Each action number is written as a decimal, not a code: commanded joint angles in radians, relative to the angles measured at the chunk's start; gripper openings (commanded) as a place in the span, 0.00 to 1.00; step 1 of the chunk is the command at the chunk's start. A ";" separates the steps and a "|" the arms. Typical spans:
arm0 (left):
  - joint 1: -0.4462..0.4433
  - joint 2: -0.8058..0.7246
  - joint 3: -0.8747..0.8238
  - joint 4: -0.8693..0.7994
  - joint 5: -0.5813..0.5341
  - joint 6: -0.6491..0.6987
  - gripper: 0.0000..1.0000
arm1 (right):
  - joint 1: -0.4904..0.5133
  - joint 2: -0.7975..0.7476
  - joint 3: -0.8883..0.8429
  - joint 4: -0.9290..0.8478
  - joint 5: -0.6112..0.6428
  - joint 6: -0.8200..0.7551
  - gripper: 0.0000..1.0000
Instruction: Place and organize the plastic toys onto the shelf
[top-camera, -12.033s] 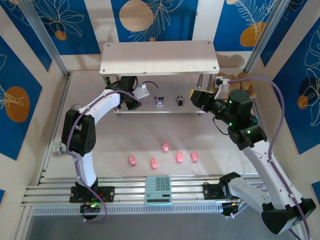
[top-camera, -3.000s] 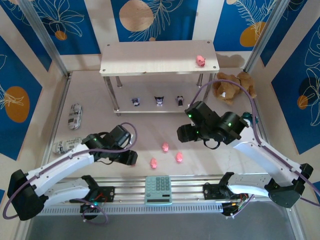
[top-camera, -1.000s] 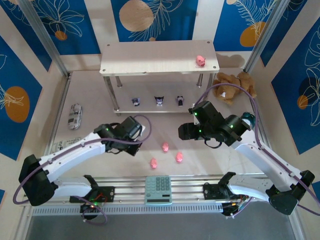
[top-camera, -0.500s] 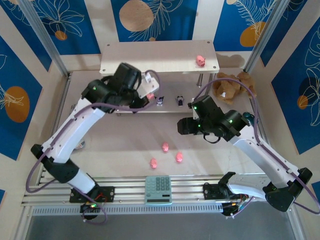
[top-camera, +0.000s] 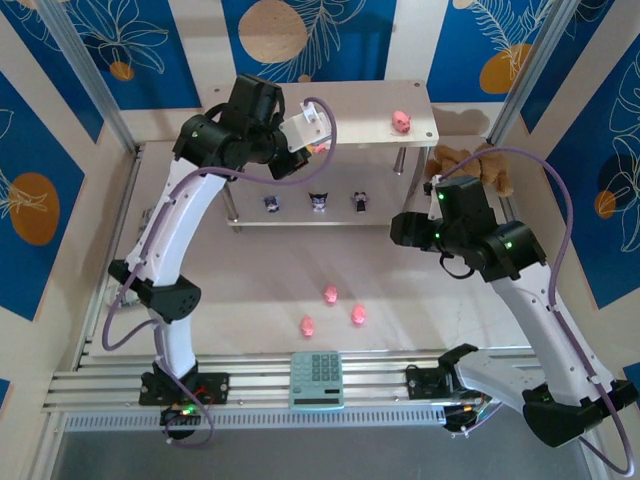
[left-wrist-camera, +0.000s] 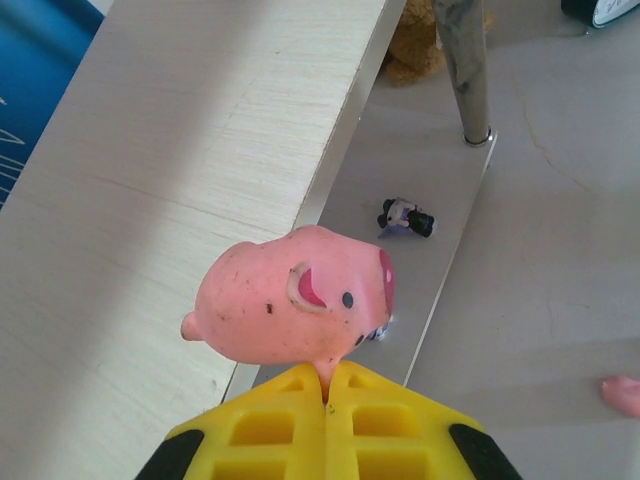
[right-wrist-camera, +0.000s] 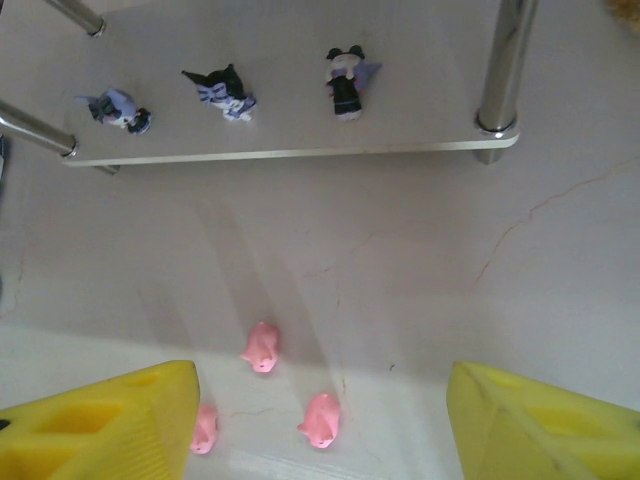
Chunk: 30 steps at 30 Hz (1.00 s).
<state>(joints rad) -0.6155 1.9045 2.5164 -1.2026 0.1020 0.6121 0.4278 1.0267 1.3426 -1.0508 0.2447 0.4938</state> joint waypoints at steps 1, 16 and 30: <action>0.022 0.015 0.035 0.075 0.066 0.038 0.00 | -0.020 0.000 0.022 -0.013 -0.046 -0.024 0.67; 0.134 -0.029 0.032 0.074 -0.174 0.169 0.06 | -0.028 0.075 0.030 0.028 -0.095 -0.035 0.67; 0.204 -0.107 -0.063 0.033 -0.255 0.313 0.16 | -0.027 0.087 0.019 0.055 -0.122 -0.027 0.67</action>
<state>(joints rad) -0.4278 1.8484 2.4786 -1.1458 -0.1379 0.8738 0.4042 1.1168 1.3449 -1.0058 0.1490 0.4763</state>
